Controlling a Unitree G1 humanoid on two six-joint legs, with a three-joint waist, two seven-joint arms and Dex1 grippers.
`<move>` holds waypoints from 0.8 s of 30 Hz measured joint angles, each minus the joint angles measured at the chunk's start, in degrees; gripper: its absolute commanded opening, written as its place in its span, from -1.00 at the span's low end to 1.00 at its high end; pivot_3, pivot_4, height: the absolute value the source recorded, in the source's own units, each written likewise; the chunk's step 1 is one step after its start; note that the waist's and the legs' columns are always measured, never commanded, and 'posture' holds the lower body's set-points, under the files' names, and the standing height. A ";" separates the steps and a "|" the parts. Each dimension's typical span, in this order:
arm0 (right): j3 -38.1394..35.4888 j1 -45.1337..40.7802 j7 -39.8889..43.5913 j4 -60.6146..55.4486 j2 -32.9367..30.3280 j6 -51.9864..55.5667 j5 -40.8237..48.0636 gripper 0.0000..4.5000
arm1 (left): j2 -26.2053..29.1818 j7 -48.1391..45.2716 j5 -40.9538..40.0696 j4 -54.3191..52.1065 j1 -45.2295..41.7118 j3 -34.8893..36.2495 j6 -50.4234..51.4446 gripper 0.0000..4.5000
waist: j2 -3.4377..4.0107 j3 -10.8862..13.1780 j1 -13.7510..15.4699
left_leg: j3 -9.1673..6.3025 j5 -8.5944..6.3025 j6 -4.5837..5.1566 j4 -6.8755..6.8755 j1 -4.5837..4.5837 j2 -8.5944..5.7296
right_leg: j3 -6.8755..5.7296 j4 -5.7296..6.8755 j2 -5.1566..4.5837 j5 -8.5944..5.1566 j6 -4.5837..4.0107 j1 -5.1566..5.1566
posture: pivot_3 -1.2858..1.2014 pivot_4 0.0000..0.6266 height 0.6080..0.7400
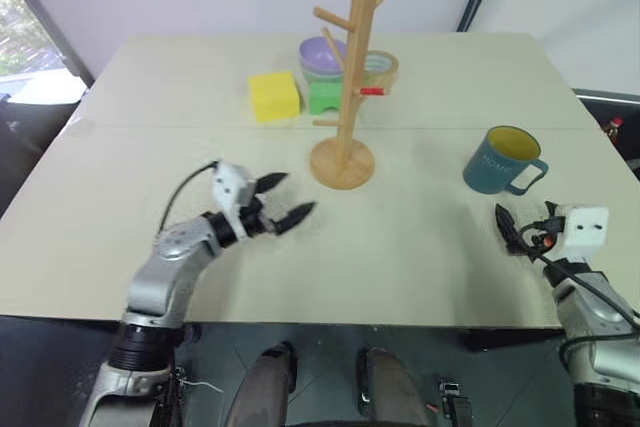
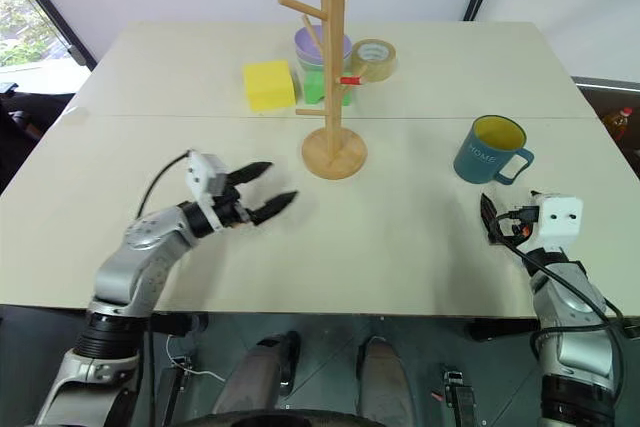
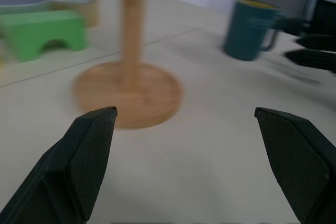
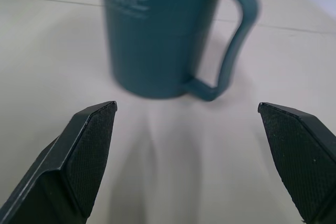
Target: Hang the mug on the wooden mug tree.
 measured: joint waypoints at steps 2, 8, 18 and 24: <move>-0.06 -1.70 -2.79 0.70 0.49 0.00 -1.01 0.99 | -0.53 -2.24 0.01 -2.60 -0.39 -4.21 0.20 1.00 | 0.03 -0.01 -0.12 | 0.02 0.00 0.00 -0.01 0.00 0.00 | 0.00 0.01 0.01 0.00 0.00 -0.01 | 0.03 -0.52 1.00; 0.07 -6.95 -8.18 4.63 1.61 -0.05 -3.30 0.99 | -2.48 -4.09 0.38 -3.67 -4.17 -9.41 1.11 1.00 | 0.04 -0.02 -0.09 | 0.02 0.02 0.03 0.03 0.05 0.01 | -0.01 0.05 0.06 0.02 -0.03 0.04 | 0.03 -0.52 1.00; 0.16 -11.90 -12.04 13.24 1.75 -2.61 -5.65 0.99 | -2.86 -4.25 1.42 -3.48 -4.94 -9.72 1.05 1.00 | 0.05 -0.02 -0.18 | 0.03 0.01 0.06 0.01 0.05 -0.01 | 0.00 0.04 0.07 0.03 -0.02 0.05 | 0.03 -0.52 1.00; 0.53 -14.81 -11.97 19.55 1.75 -5.06 -6.68 0.99 | -2.58 -4.23 1.41 -3.49 -5.02 -9.26 1.04 1.00 | 0.05 -0.02 -0.36 | 0.03 0.01 0.07 0.03 0.08 -0.01 | 0.00 0.07 0.08 0.04 -0.01 0.07 | 0.03 -0.52 1.00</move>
